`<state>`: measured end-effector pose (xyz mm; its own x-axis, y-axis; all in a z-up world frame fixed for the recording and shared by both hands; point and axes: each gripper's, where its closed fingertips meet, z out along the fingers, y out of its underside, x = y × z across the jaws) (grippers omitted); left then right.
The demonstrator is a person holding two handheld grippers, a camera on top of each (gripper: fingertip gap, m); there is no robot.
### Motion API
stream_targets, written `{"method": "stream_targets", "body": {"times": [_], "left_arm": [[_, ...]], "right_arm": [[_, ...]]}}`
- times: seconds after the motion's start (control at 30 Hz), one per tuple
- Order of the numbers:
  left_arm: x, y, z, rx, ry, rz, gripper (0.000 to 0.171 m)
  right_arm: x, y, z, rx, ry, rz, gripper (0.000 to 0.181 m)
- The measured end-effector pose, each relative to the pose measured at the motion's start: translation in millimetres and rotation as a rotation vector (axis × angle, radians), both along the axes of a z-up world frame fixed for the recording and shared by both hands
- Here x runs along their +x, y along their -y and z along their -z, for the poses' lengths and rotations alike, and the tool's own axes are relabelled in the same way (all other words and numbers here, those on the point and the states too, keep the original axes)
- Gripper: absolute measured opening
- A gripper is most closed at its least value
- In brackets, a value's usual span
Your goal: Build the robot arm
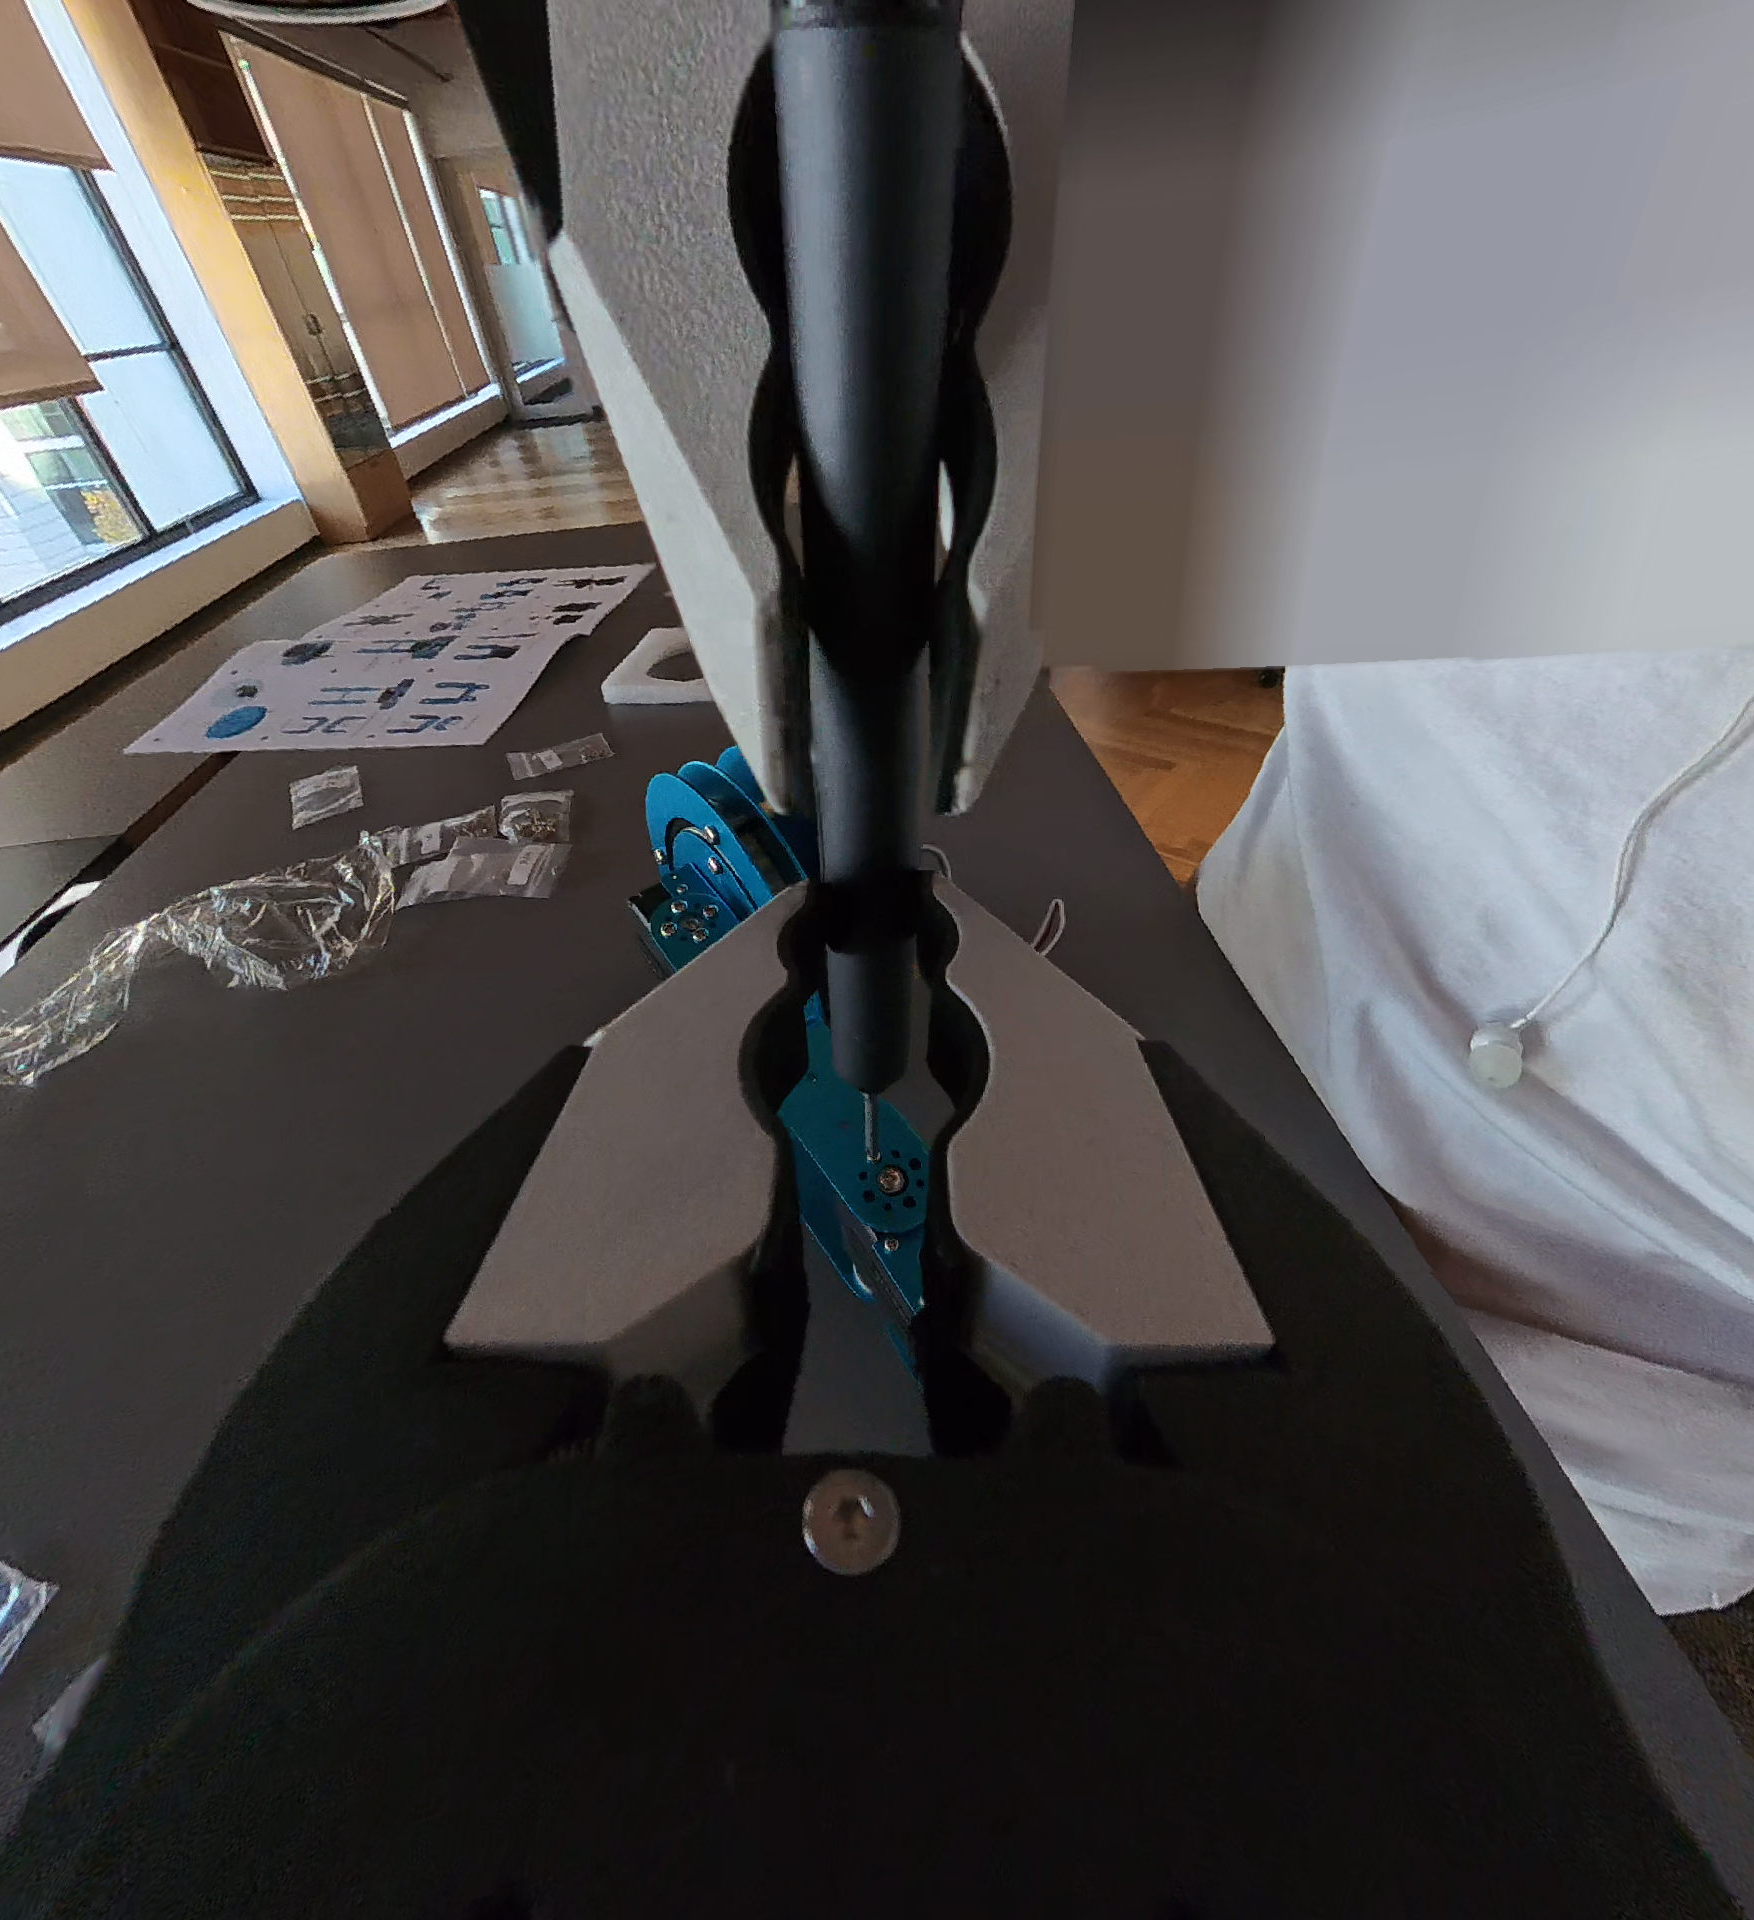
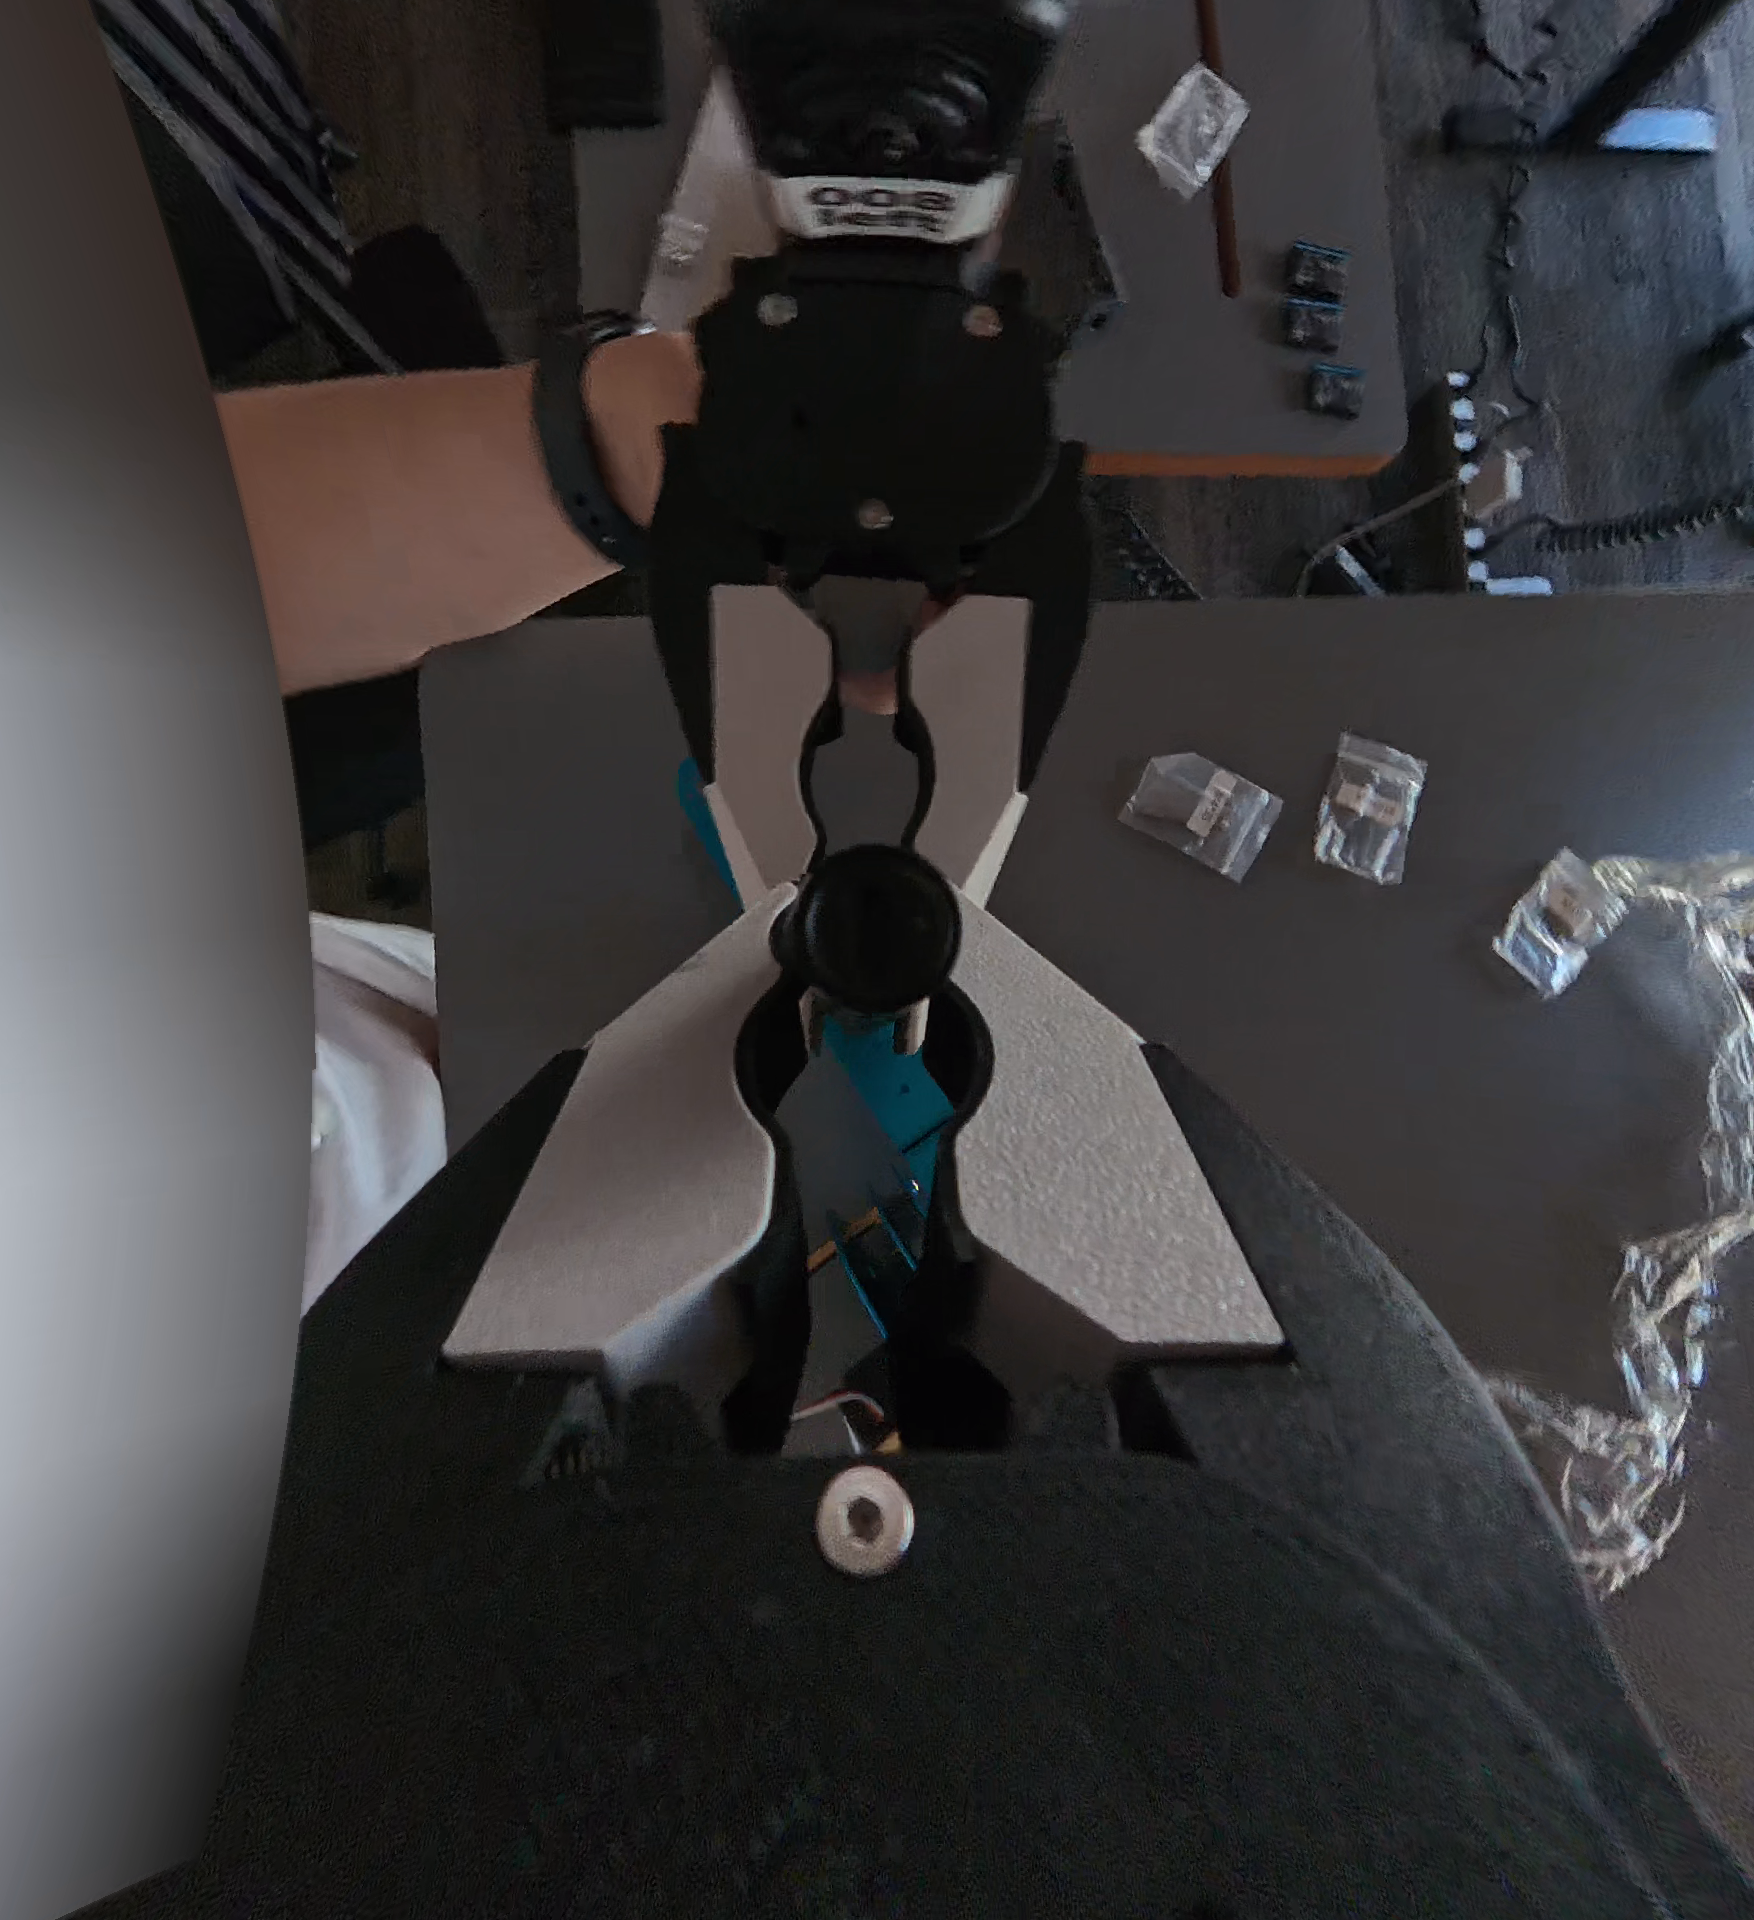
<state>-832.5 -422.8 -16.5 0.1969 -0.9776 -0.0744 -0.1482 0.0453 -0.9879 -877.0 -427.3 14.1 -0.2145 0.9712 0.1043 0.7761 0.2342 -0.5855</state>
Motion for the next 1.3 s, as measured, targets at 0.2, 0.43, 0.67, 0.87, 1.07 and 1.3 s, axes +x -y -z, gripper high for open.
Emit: {"method": "stream_targets", "body": {"times": [0.2,0.43,0.67,0.87,1.07,1.3], "left_arm": [[-0.7,-0.7,0.9,-0.031,-0.002,-0.074,0.016],[0.0,1.9,0.8,0.001,0.017,0.008,0.016],[-2.3,-2.4,0.6,-0.007,-0.012,-0.099,0.02],[-0.2,2.5,0.4,0.001,-0.005,-0.056,0.016],[-1.9,2.6,-0.3,-0.005,0.046,0.038,0.016],[-1.1,-3.7,-5.5,0.039,0.007,-0.105,0.017]], "right_arm": [[-2.9,-2.3,-0.5,0.041,-0.053,0.125,0.018],[-4.7,3.1,6.6,-0.034,-0.016,-0.042,0.015],[-10.1,-3.1,6.2,-0.014,-0.102,0.136,0.016],[-8.3,5.1,8.9,-0.04,-0.069,0.044,0.021],[-9.0,0.6,2.0,0.09,-0.119,-0.05,0.021],[-7.4,-9.4,1.6,0.06,-0.156,0.145,0.019]]}}
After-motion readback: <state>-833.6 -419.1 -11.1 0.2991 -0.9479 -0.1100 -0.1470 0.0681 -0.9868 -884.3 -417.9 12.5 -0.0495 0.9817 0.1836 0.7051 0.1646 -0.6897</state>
